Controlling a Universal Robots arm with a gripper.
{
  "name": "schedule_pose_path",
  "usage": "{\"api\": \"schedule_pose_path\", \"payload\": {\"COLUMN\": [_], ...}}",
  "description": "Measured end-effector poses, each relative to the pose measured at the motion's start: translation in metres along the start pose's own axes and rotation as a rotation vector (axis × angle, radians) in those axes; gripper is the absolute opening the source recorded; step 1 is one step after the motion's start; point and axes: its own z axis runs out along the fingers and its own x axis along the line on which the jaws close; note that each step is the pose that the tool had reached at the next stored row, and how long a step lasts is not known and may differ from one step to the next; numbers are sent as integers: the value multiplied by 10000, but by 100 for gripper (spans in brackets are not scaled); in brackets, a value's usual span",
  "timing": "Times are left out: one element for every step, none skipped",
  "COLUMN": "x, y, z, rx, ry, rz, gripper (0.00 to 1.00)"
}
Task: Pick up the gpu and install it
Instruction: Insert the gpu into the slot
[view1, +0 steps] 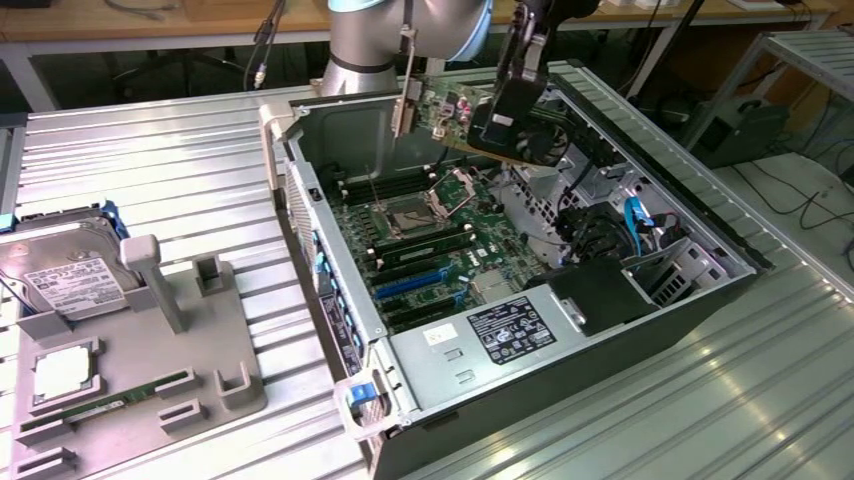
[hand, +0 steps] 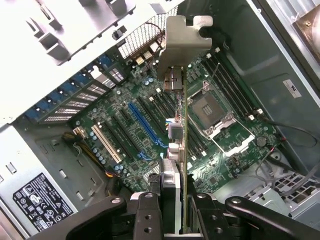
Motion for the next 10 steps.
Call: {"api": "schedule_pose_path", "payload": {"x": [0, 0, 0, 0, 0, 0, 0, 0, 0, 0], "y": [0, 0, 0, 0, 0, 0, 0, 0, 0, 0], "z": [0, 0, 0, 0, 0, 0, 0, 0, 0, 0], "rx": [-1, -3, -5, -6, -7, -8, -8, -10, -11, -12], "ry": [4, 11, 16, 20, 23, 27, 31, 36, 40, 46], "rz": [-108, -295, -408, -506, -614, -700, -791, -905, -1024, -1152], "gripper": [28, 28, 28, 28, 28, 28, 28, 28, 28, 28]}}
